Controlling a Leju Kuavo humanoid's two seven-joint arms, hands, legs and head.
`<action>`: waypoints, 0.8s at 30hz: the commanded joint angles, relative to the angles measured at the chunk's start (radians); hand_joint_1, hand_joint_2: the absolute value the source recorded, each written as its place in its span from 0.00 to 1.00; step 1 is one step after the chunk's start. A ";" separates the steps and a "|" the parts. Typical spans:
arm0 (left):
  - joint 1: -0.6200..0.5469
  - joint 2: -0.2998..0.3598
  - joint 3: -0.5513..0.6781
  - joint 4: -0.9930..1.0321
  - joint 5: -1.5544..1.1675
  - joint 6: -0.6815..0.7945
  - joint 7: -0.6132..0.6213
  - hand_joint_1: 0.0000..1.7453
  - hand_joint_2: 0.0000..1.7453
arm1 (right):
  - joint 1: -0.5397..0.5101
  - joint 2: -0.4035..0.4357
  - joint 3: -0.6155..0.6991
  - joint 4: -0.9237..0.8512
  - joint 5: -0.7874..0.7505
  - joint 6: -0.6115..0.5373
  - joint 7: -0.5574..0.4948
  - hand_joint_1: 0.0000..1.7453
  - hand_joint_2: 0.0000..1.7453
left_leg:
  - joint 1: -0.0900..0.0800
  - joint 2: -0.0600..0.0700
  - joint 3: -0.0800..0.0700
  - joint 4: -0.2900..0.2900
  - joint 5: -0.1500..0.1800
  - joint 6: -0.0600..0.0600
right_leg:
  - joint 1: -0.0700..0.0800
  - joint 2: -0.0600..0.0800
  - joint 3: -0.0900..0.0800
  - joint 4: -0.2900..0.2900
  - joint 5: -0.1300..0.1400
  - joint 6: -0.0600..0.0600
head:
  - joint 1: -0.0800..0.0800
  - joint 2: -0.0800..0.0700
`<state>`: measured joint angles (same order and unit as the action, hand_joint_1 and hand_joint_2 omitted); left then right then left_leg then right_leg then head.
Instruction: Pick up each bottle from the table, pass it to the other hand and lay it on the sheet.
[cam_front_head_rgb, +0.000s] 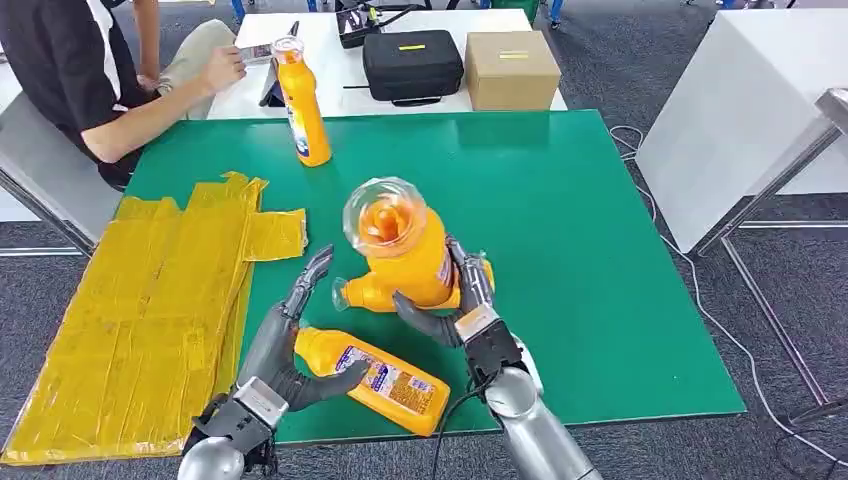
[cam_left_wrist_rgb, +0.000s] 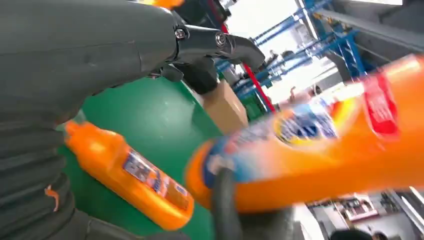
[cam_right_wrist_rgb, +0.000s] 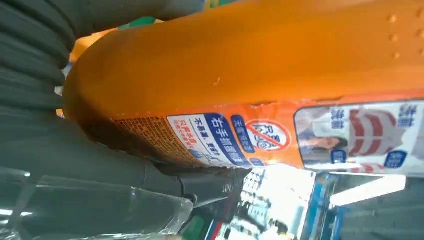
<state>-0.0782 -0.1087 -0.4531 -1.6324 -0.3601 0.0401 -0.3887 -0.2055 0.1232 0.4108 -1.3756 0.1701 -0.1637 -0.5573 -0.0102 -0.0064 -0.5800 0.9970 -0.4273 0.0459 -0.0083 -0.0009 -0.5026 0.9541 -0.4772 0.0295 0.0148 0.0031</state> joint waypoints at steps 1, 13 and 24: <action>-0.110 0.006 -0.074 0.100 0.025 -0.012 0.028 0.00 1.00 | -0.063 -0.003 0.089 0.128 0.070 -0.059 0.029 1.00 1.00 | 0.001 0.000 0.002 -0.001 0.000 -0.003 | 0.001 0.000 0.003 -0.002 0.000 -0.001 | 0.000 0.000; -0.171 0.002 -0.091 0.146 0.092 -0.031 0.047 0.00 1.00 | -0.074 0.004 0.095 0.173 0.095 -0.050 0.038 1.00 1.00 | 0.001 0.000 0.002 -0.001 0.000 -0.003 | 0.001 -0.001 0.003 -0.002 0.000 -0.001 | 0.000 0.000; -0.208 -0.007 -0.095 0.189 0.141 -0.050 0.053 0.00 1.00 | -0.072 -0.001 0.127 0.206 0.109 -0.014 0.060 1.00 1.00 | 0.001 -0.001 0.002 -0.001 0.000 -0.002 | 0.000 -0.001 0.002 -0.001 0.000 -0.001 | 0.000 0.000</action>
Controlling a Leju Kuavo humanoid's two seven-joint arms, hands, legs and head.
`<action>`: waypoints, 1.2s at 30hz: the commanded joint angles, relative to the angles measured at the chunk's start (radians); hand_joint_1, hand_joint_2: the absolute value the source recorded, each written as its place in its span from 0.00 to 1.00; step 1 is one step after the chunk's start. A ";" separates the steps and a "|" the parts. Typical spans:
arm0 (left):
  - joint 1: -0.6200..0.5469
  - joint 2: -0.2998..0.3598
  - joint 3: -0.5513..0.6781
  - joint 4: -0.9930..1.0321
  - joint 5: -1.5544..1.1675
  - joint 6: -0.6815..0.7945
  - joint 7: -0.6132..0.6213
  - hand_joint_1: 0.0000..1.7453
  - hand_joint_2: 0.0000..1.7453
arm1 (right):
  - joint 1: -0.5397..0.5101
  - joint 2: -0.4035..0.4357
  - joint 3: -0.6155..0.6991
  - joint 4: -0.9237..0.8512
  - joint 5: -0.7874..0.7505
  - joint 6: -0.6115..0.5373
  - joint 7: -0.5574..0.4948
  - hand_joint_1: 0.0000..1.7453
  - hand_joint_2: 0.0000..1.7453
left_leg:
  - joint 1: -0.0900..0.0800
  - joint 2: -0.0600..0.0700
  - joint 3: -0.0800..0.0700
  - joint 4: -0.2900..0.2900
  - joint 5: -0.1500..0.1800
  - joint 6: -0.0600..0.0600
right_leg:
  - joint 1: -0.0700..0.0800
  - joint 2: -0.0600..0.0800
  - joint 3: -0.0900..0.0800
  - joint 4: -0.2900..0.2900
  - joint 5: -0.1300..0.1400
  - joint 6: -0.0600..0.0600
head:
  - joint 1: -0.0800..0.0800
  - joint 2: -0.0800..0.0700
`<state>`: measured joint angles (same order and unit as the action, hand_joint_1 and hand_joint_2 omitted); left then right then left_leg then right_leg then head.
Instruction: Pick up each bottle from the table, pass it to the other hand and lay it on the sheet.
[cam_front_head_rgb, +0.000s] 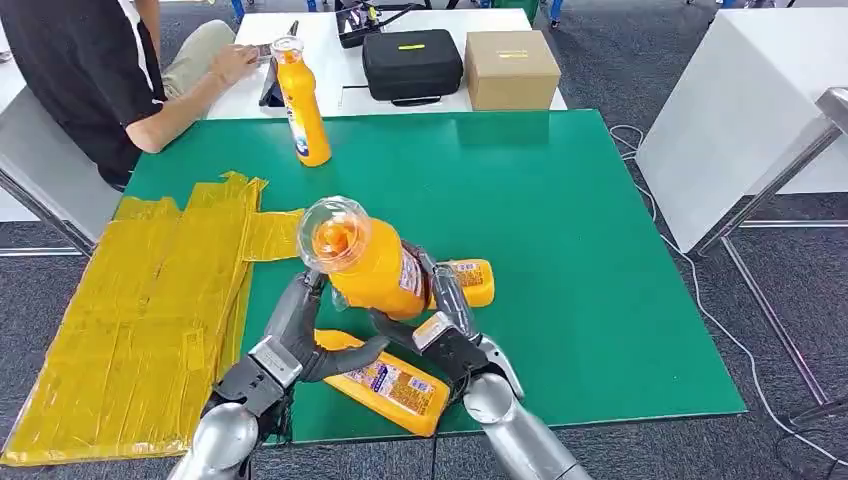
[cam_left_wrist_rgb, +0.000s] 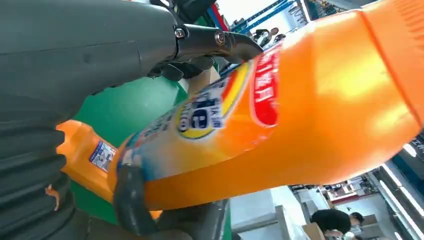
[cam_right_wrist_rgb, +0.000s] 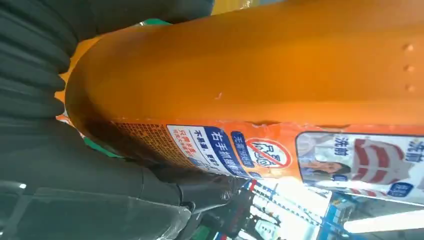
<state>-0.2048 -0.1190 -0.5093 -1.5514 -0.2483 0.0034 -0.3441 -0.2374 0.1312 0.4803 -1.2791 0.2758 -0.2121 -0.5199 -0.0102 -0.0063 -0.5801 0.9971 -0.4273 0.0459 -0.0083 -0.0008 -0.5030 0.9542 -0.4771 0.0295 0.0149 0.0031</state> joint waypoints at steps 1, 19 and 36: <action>-0.084 0.001 -0.038 0.114 0.033 -0.013 0.008 0.00 1.00 | -0.042 -0.003 0.072 0.125 0.010 0.043 0.022 1.00 1.00 | 0.001 -0.001 0.003 -0.001 0.000 -0.003 | 0.001 -0.001 0.004 -0.002 0.000 -0.001 | 0.000 0.000; -0.073 -0.006 -0.031 0.106 0.036 -0.012 0.008 0.00 1.00 | -0.055 0.008 0.115 0.166 0.041 0.053 0.030 1.00 1.00 | 0.001 0.001 0.002 -0.001 -0.001 -0.002 | 0.001 0.000 0.002 -0.001 0.000 -0.001 | 0.000 0.000; -0.070 -0.025 -0.015 0.125 0.039 -0.039 -0.010 1.00 1.00 | -0.028 0.023 0.101 0.159 0.105 0.062 0.049 1.00 1.00 | 0.001 0.000 0.003 -0.001 -0.001 -0.003 | 0.001 0.000 0.003 -0.002 0.000 -0.001 | 0.000 0.000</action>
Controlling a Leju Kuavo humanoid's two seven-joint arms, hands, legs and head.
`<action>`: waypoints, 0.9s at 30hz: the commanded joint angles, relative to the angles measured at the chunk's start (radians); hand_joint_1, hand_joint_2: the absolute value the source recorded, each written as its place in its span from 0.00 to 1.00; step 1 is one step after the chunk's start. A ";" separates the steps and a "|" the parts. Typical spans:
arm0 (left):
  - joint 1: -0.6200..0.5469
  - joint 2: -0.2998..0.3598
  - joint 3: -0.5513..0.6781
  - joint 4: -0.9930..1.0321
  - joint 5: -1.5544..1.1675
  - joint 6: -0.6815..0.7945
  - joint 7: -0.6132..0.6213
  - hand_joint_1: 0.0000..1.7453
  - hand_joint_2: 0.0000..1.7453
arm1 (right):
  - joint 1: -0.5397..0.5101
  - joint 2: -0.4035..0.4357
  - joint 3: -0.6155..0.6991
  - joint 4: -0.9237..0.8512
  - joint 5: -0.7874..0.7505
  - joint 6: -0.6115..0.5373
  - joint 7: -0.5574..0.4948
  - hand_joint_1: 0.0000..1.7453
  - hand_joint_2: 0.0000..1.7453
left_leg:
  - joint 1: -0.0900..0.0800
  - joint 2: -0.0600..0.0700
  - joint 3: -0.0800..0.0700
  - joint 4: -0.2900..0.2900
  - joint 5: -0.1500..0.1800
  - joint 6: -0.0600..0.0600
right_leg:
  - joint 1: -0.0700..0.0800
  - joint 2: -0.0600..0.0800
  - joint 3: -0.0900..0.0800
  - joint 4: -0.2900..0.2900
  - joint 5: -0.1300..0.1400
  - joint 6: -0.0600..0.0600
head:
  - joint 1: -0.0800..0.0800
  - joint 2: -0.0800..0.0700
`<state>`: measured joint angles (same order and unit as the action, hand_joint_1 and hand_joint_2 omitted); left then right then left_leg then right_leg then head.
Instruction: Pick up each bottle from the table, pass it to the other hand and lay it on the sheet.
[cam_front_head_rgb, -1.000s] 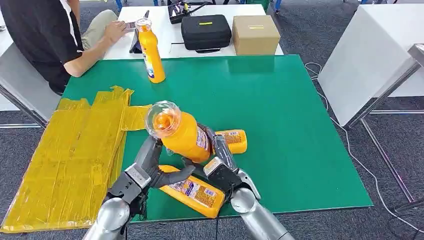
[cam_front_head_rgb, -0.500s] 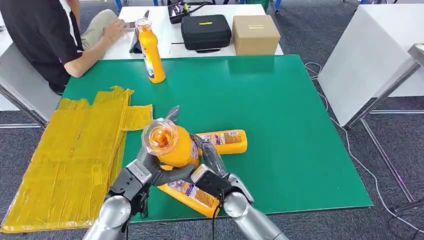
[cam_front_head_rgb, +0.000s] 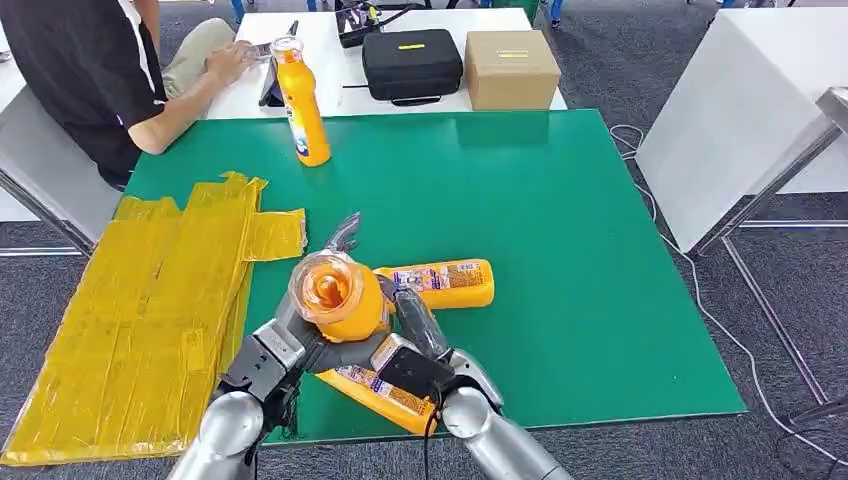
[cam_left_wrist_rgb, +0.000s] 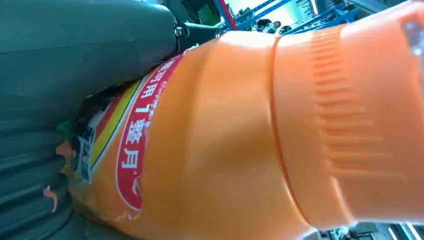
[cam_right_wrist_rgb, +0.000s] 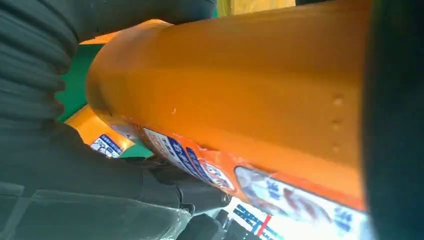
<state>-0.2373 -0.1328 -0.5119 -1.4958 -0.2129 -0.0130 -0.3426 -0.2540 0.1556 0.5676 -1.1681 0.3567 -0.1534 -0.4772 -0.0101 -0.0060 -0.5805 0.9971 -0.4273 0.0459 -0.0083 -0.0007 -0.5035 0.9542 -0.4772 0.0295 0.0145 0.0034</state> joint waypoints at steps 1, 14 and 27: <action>-0.038 -0.011 -0.012 0.067 0.003 -0.023 -0.012 1.00 1.00 | -0.008 -0.003 0.009 0.039 0.025 0.004 0.007 1.00 1.00 | 0.001 0.000 0.002 -0.001 0.000 -0.002 | 0.001 -0.001 0.003 -0.002 0.000 -0.001 | 0.000 0.000; -0.022 -0.006 0.010 0.069 0.000 -0.020 -0.032 1.00 1.00 | -0.004 0.009 -0.024 0.044 0.031 0.002 -0.010 1.00 1.00 | 0.001 0.000 0.002 0.000 0.000 -0.002 | 0.001 -0.001 0.002 -0.001 0.000 -0.001 | 0.000 0.000; 0.032 0.012 0.072 0.004 -0.016 0.023 -0.063 1.00 1.00 | 0.039 -0.042 -0.051 -0.157 0.029 -0.081 -0.043 0.00 1.00 | 0.001 0.001 0.002 0.000 -0.001 -0.002 | 0.001 0.000 0.002 -0.001 0.000 -0.001 | 0.000 0.000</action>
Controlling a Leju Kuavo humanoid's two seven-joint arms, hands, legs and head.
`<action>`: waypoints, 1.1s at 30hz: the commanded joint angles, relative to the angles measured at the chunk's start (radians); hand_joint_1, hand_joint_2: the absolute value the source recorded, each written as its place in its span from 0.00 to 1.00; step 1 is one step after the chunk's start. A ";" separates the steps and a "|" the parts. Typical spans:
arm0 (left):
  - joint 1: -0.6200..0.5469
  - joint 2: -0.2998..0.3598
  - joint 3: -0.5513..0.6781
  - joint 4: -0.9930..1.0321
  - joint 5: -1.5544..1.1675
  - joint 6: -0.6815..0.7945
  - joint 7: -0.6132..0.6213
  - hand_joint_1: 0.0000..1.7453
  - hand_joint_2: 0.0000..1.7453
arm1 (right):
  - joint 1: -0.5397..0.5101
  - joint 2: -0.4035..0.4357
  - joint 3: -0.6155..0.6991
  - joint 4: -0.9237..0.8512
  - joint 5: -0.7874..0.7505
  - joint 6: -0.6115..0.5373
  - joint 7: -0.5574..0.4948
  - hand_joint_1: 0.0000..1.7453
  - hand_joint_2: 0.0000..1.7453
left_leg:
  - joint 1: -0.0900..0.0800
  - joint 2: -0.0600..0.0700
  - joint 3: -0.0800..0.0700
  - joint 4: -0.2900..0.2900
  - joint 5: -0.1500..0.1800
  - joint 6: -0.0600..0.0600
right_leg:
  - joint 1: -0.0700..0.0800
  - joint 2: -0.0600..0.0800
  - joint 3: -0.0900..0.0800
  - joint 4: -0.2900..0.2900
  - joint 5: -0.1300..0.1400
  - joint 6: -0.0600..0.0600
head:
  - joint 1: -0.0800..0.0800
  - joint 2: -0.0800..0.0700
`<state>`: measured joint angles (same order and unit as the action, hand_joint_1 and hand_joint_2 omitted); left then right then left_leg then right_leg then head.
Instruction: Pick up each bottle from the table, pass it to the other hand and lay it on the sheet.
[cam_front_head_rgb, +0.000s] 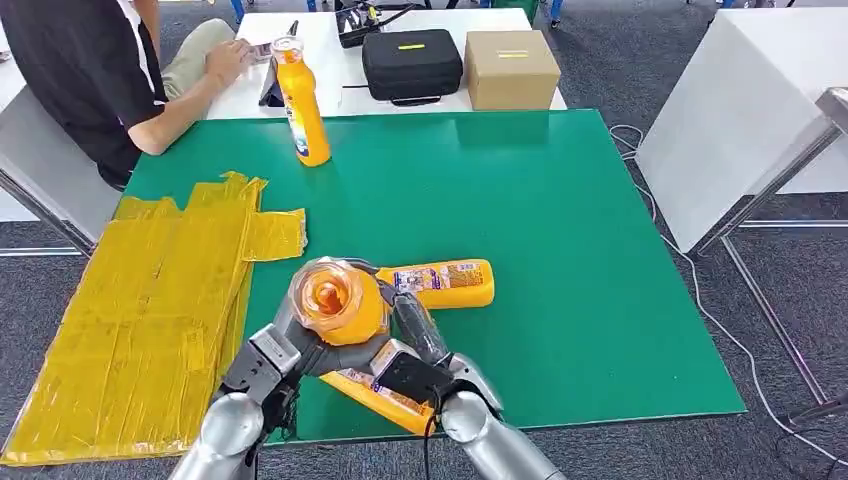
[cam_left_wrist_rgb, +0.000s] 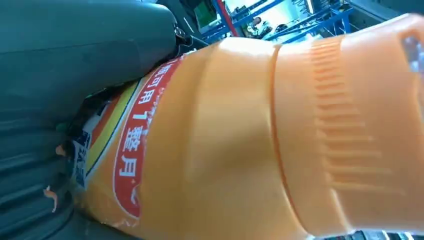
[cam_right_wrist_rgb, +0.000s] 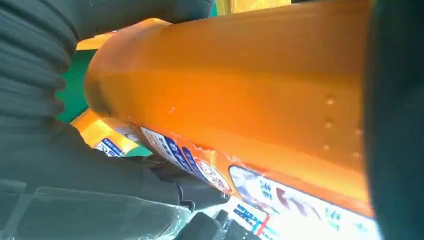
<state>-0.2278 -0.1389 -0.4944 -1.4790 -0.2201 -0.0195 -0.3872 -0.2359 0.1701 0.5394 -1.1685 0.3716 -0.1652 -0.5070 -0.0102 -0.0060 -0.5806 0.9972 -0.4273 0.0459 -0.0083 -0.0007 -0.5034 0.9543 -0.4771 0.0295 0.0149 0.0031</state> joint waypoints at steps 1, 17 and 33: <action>0.026 0.024 0.062 -0.015 -0.010 0.038 -0.023 1.00 1.00 | 0.039 -0.070 -0.027 -0.207 0.015 -0.074 -0.013 0.00 1.00 | 0.000 0.000 0.001 0.000 0.000 -0.002 | 0.000 0.000 0.001 -0.001 0.000 0.000 | 0.000 0.000; 0.066 0.048 0.107 -0.047 -0.243 0.194 -0.004 1.00 1.00 | 0.248 -0.170 -0.098 -0.554 0.228 -0.321 0.000 0.00 1.00 | 0.001 0.000 0.001 0.000 -0.001 -0.002 | 0.001 -0.001 0.001 -0.001 0.000 -0.001 | 0.000 0.000; 0.037 0.064 0.181 -0.011 -0.607 0.438 0.098 1.00 1.00 | 0.347 -0.165 -0.231 -0.683 -0.141 -0.020 -0.123 0.00 1.00 | 0.000 0.000 0.000 0.000 0.000 -0.002 | 0.000 -0.001 0.000 -0.001 0.000 0.000 | 0.000 0.000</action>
<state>-0.1492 -0.0969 -0.3376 -1.5419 -0.8213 0.4154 -0.2937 0.1090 0.0031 0.3605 -1.8395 0.2357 -0.1911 -0.6272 -0.0101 -0.0059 -0.5813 0.9971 -0.4276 0.0457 -0.0083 -0.0007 -0.5044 0.9540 -0.4772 0.0294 0.0145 0.0031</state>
